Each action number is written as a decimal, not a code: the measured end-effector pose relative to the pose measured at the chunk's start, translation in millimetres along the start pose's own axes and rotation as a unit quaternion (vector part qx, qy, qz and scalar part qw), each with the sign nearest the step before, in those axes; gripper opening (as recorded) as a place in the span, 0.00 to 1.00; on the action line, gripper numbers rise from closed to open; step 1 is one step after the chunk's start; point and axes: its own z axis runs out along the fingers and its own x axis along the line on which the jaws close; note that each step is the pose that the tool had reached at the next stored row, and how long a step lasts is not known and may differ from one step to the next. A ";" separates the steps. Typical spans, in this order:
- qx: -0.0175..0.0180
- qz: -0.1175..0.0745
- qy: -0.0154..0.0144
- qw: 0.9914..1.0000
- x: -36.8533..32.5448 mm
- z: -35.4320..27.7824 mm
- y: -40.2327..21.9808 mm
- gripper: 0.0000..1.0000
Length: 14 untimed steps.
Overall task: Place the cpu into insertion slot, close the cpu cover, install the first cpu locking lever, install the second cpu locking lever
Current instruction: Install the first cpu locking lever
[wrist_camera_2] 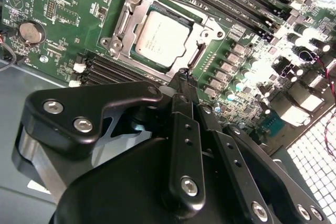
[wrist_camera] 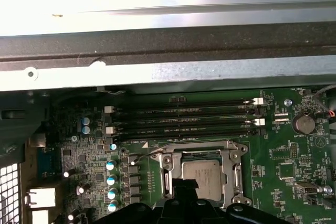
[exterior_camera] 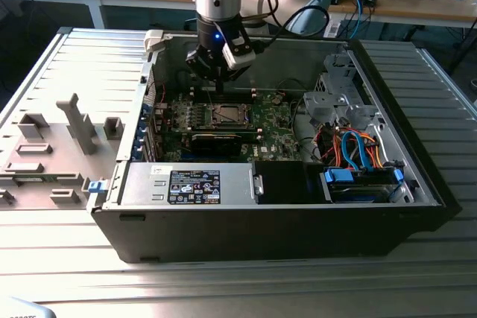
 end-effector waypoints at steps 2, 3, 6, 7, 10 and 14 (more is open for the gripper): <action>0.000 0.000 0.000 1.000 1.5 -0.1 -0.1 0.11; 0.000 0.000 0.000 1.000 2.1 -0.1 -0.1 0.11; 0.000 0.000 0.000 1.000 3.0 -0.1 -0.2 0.11; 0.000 0.000 0.000 1.000 3.4 -0.1 -0.2 0.11; 0.000 0.000 0.000 1.000 4.7 -0.2 -0.3 0.11; 0.000 0.000 0.000 1.000 6.2 -0.2 -0.4 0.11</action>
